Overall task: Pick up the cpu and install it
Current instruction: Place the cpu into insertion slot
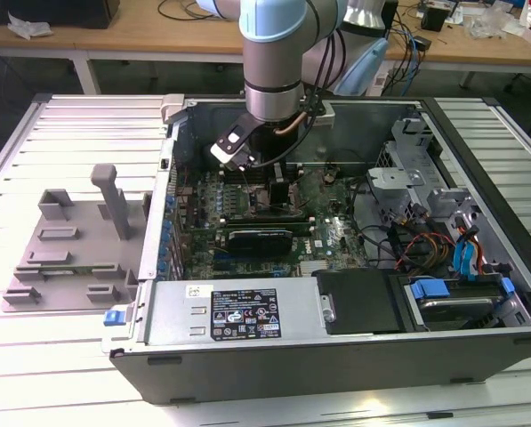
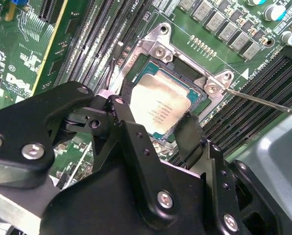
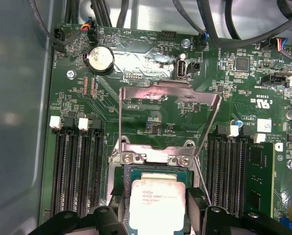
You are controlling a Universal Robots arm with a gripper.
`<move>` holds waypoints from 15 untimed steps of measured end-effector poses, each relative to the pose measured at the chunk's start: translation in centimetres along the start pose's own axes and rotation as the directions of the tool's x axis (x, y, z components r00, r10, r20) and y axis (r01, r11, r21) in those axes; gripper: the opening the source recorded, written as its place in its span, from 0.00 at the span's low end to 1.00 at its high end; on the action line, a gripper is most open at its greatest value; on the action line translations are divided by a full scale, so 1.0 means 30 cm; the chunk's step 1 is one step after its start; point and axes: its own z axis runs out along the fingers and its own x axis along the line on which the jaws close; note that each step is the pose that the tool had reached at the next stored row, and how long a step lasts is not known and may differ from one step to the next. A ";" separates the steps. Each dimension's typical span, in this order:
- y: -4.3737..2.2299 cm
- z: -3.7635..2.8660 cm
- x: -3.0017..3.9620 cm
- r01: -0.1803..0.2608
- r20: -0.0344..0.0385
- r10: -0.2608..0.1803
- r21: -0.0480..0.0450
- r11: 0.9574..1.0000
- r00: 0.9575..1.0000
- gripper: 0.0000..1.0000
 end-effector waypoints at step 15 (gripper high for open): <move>0.002 -0.027 -0.002 0.006 0.000 -0.006 0.000 1.000 1.000 0.62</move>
